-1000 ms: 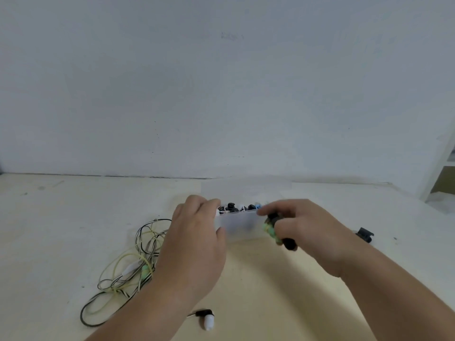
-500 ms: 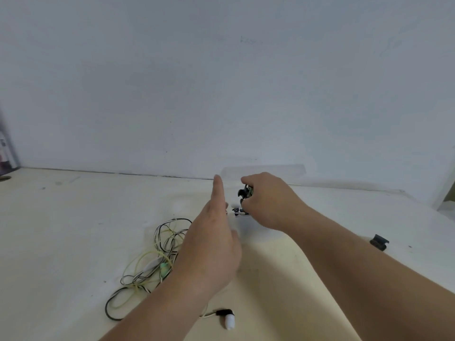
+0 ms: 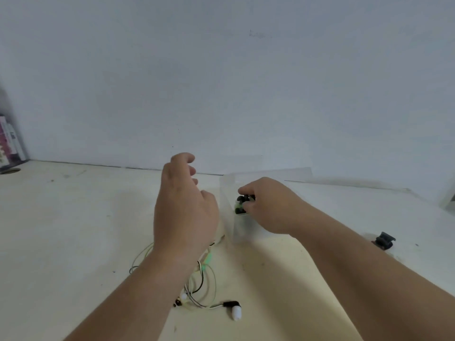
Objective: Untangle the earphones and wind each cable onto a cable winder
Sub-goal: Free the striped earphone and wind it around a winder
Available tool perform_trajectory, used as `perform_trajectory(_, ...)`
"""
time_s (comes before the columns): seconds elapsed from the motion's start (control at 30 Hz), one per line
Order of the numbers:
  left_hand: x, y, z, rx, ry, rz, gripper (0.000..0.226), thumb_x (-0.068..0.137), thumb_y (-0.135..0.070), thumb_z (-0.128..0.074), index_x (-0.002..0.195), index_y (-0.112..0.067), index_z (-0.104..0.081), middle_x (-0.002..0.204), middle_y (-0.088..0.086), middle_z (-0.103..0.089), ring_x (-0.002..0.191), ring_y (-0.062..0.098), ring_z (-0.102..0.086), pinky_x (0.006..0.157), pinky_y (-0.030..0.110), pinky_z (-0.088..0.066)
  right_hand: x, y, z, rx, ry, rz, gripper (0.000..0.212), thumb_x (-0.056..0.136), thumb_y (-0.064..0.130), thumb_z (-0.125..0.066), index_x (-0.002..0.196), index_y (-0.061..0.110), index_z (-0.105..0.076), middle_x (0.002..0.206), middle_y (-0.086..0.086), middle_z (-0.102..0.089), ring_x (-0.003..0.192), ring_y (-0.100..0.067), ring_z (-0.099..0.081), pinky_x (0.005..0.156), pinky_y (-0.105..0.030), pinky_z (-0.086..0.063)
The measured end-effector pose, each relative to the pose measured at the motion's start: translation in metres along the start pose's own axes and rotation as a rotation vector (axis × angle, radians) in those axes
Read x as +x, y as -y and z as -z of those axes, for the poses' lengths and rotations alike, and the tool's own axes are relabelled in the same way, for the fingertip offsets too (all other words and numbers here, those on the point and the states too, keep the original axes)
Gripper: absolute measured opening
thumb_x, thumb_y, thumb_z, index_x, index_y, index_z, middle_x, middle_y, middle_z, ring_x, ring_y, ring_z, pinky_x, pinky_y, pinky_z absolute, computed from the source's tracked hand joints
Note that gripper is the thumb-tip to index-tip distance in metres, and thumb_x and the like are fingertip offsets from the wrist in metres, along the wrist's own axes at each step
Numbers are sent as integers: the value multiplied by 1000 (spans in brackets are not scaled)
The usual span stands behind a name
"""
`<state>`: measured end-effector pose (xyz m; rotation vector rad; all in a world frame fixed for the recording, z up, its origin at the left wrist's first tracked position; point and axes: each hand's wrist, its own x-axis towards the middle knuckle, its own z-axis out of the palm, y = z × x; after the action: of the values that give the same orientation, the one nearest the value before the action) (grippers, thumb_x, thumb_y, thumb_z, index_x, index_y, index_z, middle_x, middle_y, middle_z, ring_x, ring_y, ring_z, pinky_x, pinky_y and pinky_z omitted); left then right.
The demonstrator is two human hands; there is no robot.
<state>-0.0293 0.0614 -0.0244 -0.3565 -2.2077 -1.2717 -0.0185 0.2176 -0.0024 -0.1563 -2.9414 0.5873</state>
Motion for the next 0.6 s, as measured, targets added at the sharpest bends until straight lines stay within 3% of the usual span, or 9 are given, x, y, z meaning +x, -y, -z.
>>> perform_trajectory(0.1, 5, 3, 3, -6, -15, 10, 50, 86, 0, -54, 129, -23, -43, 119, -7, -49, 98, 9, -55, 66, 14, -38, 0, 3, -3, 9, -88, -41, 32, 98, 15, -53, 128, 7, -59, 122, -10, -64, 114, -28, -58, 88, -33, -48)
perform_trajectory(0.17, 7, 2, 5, -4, -31, 31, 49, 85, -1, -55, 127, -22, -44, 118, -6, -50, 97, 10, -56, 69, 23, -38, 1, 3, -3, 99, -158, -98, 38, 96, 20, -59, 134, 17, -56, 124, -2, -63, 117, -21, -56, 83, -24, -42)
perform_trajectory(0.2, 9, 3, 7, 4, -41, 41, 48, 85, -1, -55, 126, -22, -44, 117, -6, -50, 97, 11, -56, 73, 25, -38, 2, 3, -4, 134, -173, -122, 33, 95, 21, -61, 128, 20, -61, 116, -1, -65, 110, -21, -59, 77, -23, -40)
perform_trajectory(0.27, 12, 6, 9, 30, -60, 50, 45, 85, -1, -55, 123, -22, -47, 115, -6, -53, 96, 13, -57, 75, 29, -39, 4, -1, -10, 73, -170, -136, 14, 95, 24, -57, 95, 17, -70, 87, -3, -65, 85, -25, -60, 59, -26, -37)
perform_trajectory(0.3, 14, 8, 10, 50, -58, 56, 42, 84, 0, -54, 120, -22, -50, 113, -6, -56, 97, 14, -57, 76, 29, -39, 4, -4, -13, 18, -156, -147, 23, 96, 27, -53, 84, 13, -67, 77, -4, -61, 77, -27, -57, 55, -28, -35)
perform_trajectory(0.4, 18, 16, 12, 163, 42, 103, 34, 85, -3, -53, 114, -22, -57, 109, -6, -62, 99, 17, -58, 79, 30, -40, -5, -4, -15, -118, -42, -132, 37, 101, 37, -37, 71, 19, -49, 76, -4, -55, 86, -30, -50, 76, -36, -40)
perform_trajectory(0.5, 19, 20, 12, 333, 264, 148, 33, 90, -14, -55, 122, -23, -59, 118, -4, -64, 108, 20, -57, 89, 34, -45, -18, 1, -8, -251, 62, -35, 31, 105, 35, -30, 81, 29, -48, 97, -3, -57, 103, -31, -49, 110, -52, -27)
perform_trajectory(0.57, 16, 24, 10, 453, 425, 147, 38, 92, -25, -57, 130, -23, -55, 125, -3, -62, 116, 21, -56, 95, 34, -46, -28, 0, -7, -264, 68, -9, 24, 105, 34, -32, 104, 21, -53, 110, -5, -58, 107, -28, -49, 113, -46, -25)
perform_trajectory(0.6, 14, 26, 8, 509, 490, 152, 41, 93, -28, -57, 133, -24, -54, 127, -3, -61, 118, 21, -56, 96, 34, -46, -34, -1, -7, -244, 44, 11, 27, 105, 33, -34, 106, 15, -54, 113, -6, -58, 106, -25, -50, 110, -40, -28)
